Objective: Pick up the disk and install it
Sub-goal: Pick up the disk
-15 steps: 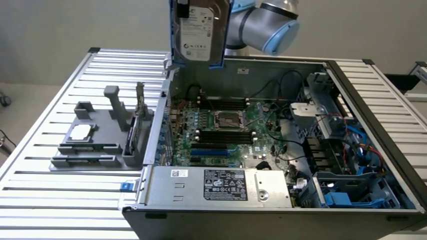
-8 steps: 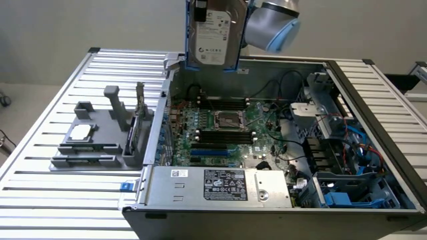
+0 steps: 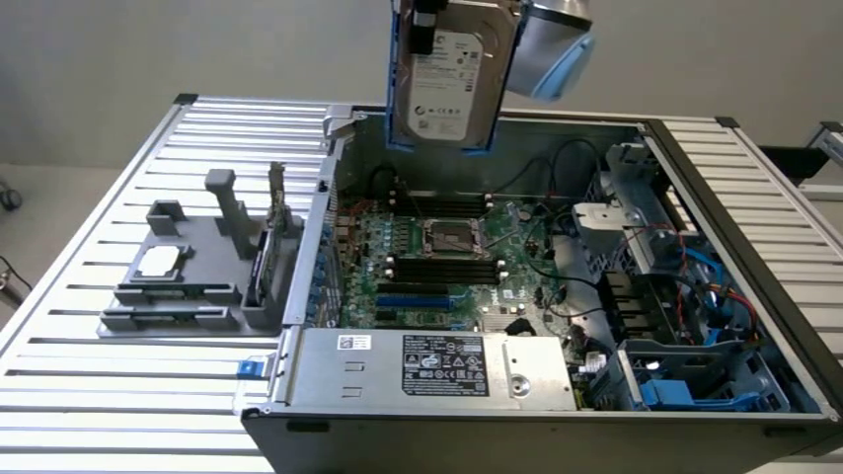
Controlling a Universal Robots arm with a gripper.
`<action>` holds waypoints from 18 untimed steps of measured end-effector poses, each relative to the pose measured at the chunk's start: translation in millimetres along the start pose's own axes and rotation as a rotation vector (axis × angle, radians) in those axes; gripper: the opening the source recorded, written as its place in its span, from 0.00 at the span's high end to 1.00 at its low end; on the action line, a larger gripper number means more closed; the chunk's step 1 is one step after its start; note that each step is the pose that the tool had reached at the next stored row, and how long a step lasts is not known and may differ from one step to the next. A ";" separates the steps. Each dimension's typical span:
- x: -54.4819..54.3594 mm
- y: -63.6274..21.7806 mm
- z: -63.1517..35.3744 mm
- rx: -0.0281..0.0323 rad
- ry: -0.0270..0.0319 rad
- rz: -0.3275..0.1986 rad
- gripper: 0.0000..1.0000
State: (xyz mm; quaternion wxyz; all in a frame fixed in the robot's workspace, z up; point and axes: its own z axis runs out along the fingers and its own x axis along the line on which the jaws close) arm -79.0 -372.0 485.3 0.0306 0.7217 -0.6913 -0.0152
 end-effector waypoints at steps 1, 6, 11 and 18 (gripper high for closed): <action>2.8 -2.2 -0.1 -0.0011 0.0000 0.000 0.67; 17.3 -15.0 -0.6 -0.0043 -0.0002 0.000 0.67; 30.7 -28.6 -1.2 -0.0052 -0.0002 0.000 0.67; 48.4 -44.4 -1.2 -0.0051 -0.0007 0.000 0.67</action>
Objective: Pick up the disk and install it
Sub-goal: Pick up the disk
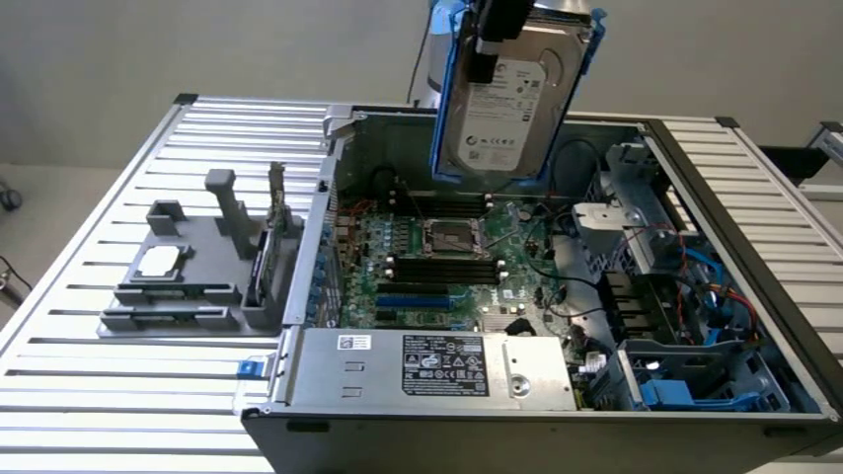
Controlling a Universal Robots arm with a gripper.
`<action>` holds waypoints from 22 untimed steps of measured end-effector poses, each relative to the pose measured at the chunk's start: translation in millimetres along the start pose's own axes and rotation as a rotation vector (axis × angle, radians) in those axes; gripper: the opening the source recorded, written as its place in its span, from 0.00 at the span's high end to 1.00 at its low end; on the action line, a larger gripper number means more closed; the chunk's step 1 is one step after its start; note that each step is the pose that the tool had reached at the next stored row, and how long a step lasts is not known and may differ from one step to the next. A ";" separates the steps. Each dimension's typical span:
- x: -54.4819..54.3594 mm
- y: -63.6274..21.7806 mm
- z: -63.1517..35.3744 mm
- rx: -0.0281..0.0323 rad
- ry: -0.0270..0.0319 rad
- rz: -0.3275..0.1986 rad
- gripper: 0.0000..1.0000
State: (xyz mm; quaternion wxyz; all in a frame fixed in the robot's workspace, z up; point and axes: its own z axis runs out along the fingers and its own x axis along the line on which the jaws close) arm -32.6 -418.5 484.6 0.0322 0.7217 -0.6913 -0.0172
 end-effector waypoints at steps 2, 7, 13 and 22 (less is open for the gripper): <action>5.2 -2.9 0.1 -0.0001 0.0000 0.000 0.67; 17.3 -10.2 0.6 -0.0001 -0.0001 0.000 0.67; 29.3 -21.6 1.6 0.0000 -0.0005 0.000 0.67; 45.3 -50.0 2.1 0.0000 -0.0005 0.000 0.67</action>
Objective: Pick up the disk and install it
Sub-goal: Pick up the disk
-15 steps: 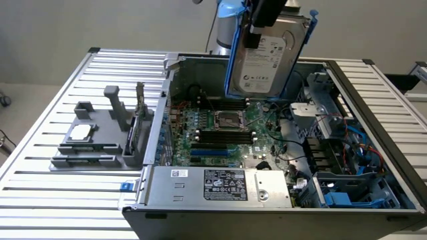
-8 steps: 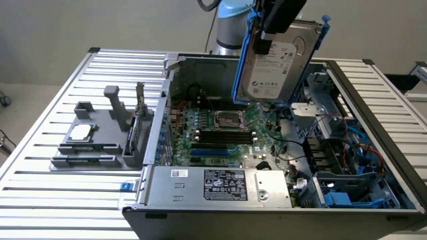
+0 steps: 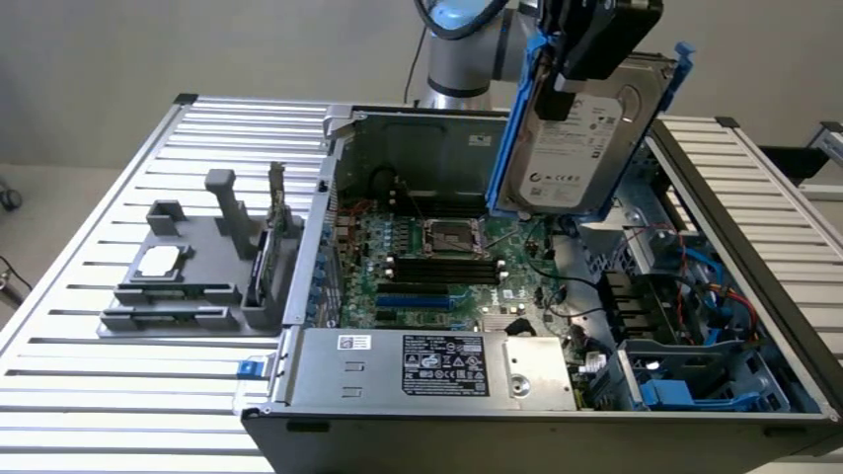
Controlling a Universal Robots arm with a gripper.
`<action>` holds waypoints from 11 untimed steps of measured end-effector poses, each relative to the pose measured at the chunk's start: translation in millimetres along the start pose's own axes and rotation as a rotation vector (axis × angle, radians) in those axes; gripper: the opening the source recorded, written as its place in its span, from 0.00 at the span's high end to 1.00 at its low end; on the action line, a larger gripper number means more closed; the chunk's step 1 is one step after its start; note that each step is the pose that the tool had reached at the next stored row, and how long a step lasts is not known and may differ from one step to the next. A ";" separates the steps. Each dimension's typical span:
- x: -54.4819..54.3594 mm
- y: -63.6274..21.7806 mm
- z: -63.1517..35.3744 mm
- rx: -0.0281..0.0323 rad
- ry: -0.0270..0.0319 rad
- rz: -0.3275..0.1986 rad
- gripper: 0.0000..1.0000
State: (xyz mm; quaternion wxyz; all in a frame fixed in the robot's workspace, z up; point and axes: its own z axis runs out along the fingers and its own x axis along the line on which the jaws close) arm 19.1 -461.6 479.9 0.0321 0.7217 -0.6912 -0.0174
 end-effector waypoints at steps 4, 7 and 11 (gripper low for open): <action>9.4 -14.1 -0.6 0.0000 0.0000 0.000 0.67; 17.4 -22.8 -1.1 -0.0003 -0.0001 0.000 0.67; 28.9 -30.9 -1.5 -0.0044 -0.0001 0.000 0.67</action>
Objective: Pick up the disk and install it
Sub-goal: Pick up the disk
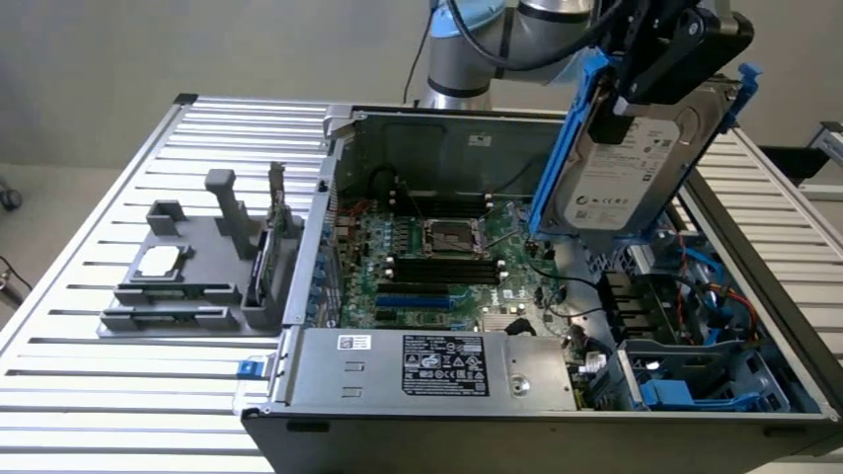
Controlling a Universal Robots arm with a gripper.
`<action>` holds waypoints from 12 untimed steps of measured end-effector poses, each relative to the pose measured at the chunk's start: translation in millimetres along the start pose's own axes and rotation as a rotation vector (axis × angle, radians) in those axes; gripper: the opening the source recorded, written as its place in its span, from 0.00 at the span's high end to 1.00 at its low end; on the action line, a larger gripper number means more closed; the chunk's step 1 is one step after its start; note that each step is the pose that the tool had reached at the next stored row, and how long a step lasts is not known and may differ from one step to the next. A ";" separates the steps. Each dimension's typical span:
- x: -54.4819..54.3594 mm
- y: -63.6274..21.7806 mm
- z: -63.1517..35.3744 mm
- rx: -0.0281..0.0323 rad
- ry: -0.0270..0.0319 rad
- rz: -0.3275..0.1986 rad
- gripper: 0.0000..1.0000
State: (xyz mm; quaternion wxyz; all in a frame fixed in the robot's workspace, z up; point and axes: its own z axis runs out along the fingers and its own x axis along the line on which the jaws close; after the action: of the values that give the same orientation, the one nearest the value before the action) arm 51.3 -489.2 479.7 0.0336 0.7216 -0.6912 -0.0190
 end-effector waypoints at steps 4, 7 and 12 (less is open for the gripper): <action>11.1 -6.3 -0.2 -0.0084 -0.0004 0.000 0.67; 17.8 -10.3 -0.4 -0.0133 -0.0013 0.000 0.67; 18.5 -11.2 -0.5 -0.0149 -0.0027 0.000 0.67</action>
State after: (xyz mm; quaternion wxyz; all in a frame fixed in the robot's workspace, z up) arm 63.3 -507.2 479.7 0.0381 0.7213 -0.6911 -0.0251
